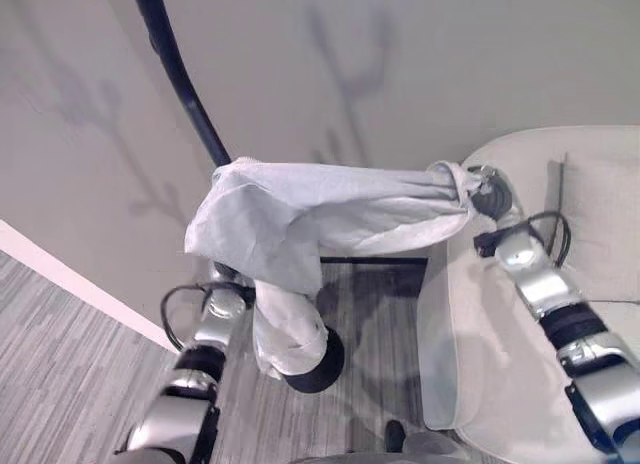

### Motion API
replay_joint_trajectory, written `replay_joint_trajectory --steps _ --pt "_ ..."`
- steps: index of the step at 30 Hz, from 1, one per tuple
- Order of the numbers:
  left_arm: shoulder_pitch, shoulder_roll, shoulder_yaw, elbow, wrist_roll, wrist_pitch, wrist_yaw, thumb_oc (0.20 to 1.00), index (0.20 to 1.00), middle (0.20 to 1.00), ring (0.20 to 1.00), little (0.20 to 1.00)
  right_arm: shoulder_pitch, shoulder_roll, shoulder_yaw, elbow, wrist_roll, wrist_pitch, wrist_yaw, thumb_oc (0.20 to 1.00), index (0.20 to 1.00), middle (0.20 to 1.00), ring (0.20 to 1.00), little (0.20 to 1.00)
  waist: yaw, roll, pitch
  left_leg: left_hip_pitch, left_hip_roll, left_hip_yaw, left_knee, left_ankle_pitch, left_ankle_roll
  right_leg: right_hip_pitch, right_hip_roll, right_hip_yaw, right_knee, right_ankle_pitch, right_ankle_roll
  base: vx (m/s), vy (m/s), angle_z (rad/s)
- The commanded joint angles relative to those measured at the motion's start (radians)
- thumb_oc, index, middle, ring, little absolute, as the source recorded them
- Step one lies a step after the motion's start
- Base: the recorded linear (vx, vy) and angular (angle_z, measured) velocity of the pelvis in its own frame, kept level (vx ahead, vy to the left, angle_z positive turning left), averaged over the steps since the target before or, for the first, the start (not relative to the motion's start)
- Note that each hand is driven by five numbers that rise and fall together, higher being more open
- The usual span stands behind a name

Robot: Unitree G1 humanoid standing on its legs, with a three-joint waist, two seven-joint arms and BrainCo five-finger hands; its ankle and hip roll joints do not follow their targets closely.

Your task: Hang the clothes on the sofa on the clothes rack.

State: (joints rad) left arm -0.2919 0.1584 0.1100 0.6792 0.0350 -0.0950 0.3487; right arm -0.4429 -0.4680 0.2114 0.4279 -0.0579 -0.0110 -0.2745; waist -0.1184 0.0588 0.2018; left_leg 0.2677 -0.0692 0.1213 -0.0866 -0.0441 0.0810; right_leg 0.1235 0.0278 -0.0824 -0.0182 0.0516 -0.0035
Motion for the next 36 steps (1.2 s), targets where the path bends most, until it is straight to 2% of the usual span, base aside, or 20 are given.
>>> replay_joint_trajectory --steps 1,2,4,5,6,7,10,14,15,17,20,22,23,28,30,34,36 --pt "0.052 -0.089 0.019 -0.026 -0.240 -0.016 -0.075 1.000 1.000 1.000 1.000 1.000 0.093 0.045 -0.030 -0.031 0.086 -0.075 0.061 0.200 0.200 0.200 0.200 0.200 -0.005 -0.010 -0.110 -0.042 0.110 -0.004 -0.001 0.055 -0.115 -0.039 -0.074 0.058 0.088 0.049 0.048 0.00 0.000 0.00" --pt "0.056 -0.090 0.018 -0.028 -0.240 -0.014 -0.075 1.000 1.000 1.000 1.000 1.000 0.097 0.045 -0.030 -0.033 0.086 -0.074 0.062 0.200 0.200 0.200 0.200 0.200 -0.005 -0.010 -0.114 -0.043 0.110 -0.004 -0.001 0.055 -0.115 -0.040 -0.074 0.057 0.088 0.048 0.048 0.03 -0.011 -0.01" --pt "0.117 -0.161 0.030 -0.094 -0.348 0.007 -0.155 1.000 1.000 1.000 1.000 1.000 0.204 0.126 -0.055 -0.098 0.192 -0.080 0.135 0.200 0.200 0.200 0.200 0.200 -0.007 -0.002 -0.138 -0.048 0.114 -0.005 -0.001 0.047 -0.117 -0.039 -0.074 0.058 0.065 0.045 0.046 0.01 -0.019 -0.01" --pt "0.159 -0.175 0.028 -0.143 -0.369 0.009 -0.178 1.000 1.000 1.000 1.000 1.000 0.272 0.197 -0.052 -0.135 0.268 -0.065 0.188 0.200 0.200 0.200 0.200 0.200 -0.002 -0.005 -0.161 -0.061 0.115 -0.009 -0.001 0.046 -0.119 -0.041 -0.075 0.056 0.038 0.047 0.043 0.00 -0.037 0.00" --pt "0.161 -0.175 0.027 -0.143 -0.369 0.009 -0.178 1.000 1.000 1.000 1.000 1.000 0.273 0.197 -0.052 -0.135 0.269 -0.064 0.188 0.200 0.200 0.200 0.200 0.200 -0.002 -0.006 -0.162 -0.061 0.115 -0.009 -0.001 0.045 -0.119 -0.041 -0.075 0.056 0.038 0.047 0.043 -0.02 -0.055 0.00" --pt "0.189 -0.162 0.026 -0.181 -0.364 0.013 -0.190 1.000 1.000 1.000 1.000 1.000 0.321 0.239 -0.052 -0.164 0.320 -0.048 0.228 0.200 0.200 0.200 0.200 0.200 0.006 -0.009 -0.170 -0.075 0.114 -0.015 -0.001 0.045 -0.123 -0.042 -0.075 0.056 0.007 0.046 0.040 0.00 0.000 0.00" --pt "0.229 -0.133 0.029 -0.180 -0.340 0.007 -0.205 1.000 1.000 1.000 1.000 1.000 0.350 0.244 -0.050 -0.173 0.298 -0.044 0.255 0.200 0.200 0.200 0.200 0.200 0.015 -0.005 -0.174 -0.093 0.114 -0.021 -0.001 0.048 -0.127 -0.040 -0.075 0.049 -0.035 0.041 0.038 -0.04 -0.026 0.00" --pt "0.277 -0.106 0.061 -0.100 -0.315 0.007 -0.210 1.000 1.000 1.000 1.000 1.000 0.377 0.202 -0.043 -0.128 0.206 -0.048 0.270 0.200 0.200 0.200 0.200 0.200 0.024 0.014 -0.172 -0.121 0.113 -0.022 -0.001 0.052 -0.131 -0.045 -0.078 0.045 -0.069 0.029 0.038 -0.01 0.000 0.00" --pt "0.312 -0.081 0.074 0.011 -0.261 -0.001 -0.200 1.000 1.000 1.000 1.000 1.000 0.387 0.171 -0.034 -0.064 0.133 -0.049 0.266 0.200 0.200 0.200 0.200 0.200 0.030 0.029 -0.163 -0.132 0.113 -0.022 -0.001 0.056 -0.134 -0.048 -0.082 0.043 -0.069 0.020 0.040 -0.04 0.004 0.03" --pt "0.327 -0.085 0.095 0.128 -0.245 -0.003 -0.190 1.000 1.000 1.000 1.000 1.000 0.386 0.159 -0.025 0.006 0.095 -0.045 0.257 0.200 0.200 0.200 0.200 0.200 0.034 0.042 -0.156 -0.140 0.113 -0.023 -0.001 0.055 -0.134 -0.051 -0.082 0.045 -0.069 0.012 0.042 -0.02 0.008 0.00" --pt "0.336 -0.099 0.112 0.168 -0.255 -0.001 -0.188 1.000 1.000 1.000 1.000 1.000 0.390 0.158 -0.018 0.036 0.083 -0.044 0.254 0.200 0.200 0.200 0.200 0.200 0.035 0.046 -0.157 -0.143 0.113 -0.023 -0.001 0.055 -0.135 -0.053 -0.082 0.045 -0.069 0.010 0.043 0.00 0.001 0.01" --pt "0.354 -0.111 0.128 0.298 -0.253 -0.010 -0.182 1.000 1.000 1.000 1.000 1.000 0.377 0.164 -0.005 0.088 0.087 -0.044 0.250 0.200 0.200 0.200 0.200 0.200 0.042 0.053 -0.163 -0.148 0.114 -0.026 -0.001 0.053 -0.136 -0.056 -0.082 0.046 -0.069 0.007 0.044 0.00 0.000 0.00" --pt "0.352 -0.110 0.131 0.333 -0.254 -0.012 -0.182 1.000 1.000 1.000 1.000 1.000 0.376 0.166 -0.003 0.083 0.096 -0.043 0.252 1.000 1.000 1.000 1.000 1.000 0.043 0.053 -0.165 -0.148 0.115 -0.027 -0.001 0.052 -0.137 -0.056 -0.082 0.046 -0.069 0.006 0.044 0.00 0.000 0.00" --pt "0.367 -0.090 0.142 0.475 -0.249 -0.016 -0.194 1.000 1.000 1.000 1.000 1.000 0.385 0.170 -0.043 0.050 0.183 -0.033 0.268 1.000 1.000 1.000 1.000 1.000 0.055 0.040 -0.182 -0.149 0.120 -0.029 -0.001 0.052 -0.141 -0.061 -0.081 0.046 -0.069 0.011 0.047 0.00 -0.008 0.00" --pt "0.392 -0.058 0.144 0.559 -0.230 -0.011 -0.196 1.000 1.000 1.000 1.000 1.000 0.435 0.175 -0.124 0.044 0.211 -0.028 0.265 1.000 1.000 1.000 1.000 1.000 0.055 0.027 -0.188 -0.146 0.126 -0.020 -0.001 0.053 -0.144 -0.070 -0.079 0.036 -0.069 0.015 0.050 -0.03 -0.043 -0.02" --pt "0.401 -0.058 0.151 0.563 -0.236 -0.012 -0.206 1.000 1.000 1.000 1.000 1.000 0.522 0.202 -0.209 0.056 0.241 -0.021 0.266 1.000 1.000 1.000 1.000 1.000 0.041 0.014 -0.198 -0.144 0.127 -0.018 -0.001 0.050 -0.146 -0.070 -0.077 0.039 -0.069 0.024 0.050 0.00 0.000 0.00" --pt "0.399 -0.060 0.143 0.568 -0.236 -0.015 -0.212 1.000 1.000 1.000 1.000 1.000 0.565 0.245 -0.261 0.093 0.296 -0.008 0.263 1.000 1.000 1.000 1.000 1.000 0.029 0.005 -0.199 -0.141 0.127 -0.018 -0.001 0.047 -0.146 -0.070 -0.075 0.042 -0.069 0.027 0.049 0.00 -0.012 -0.02"
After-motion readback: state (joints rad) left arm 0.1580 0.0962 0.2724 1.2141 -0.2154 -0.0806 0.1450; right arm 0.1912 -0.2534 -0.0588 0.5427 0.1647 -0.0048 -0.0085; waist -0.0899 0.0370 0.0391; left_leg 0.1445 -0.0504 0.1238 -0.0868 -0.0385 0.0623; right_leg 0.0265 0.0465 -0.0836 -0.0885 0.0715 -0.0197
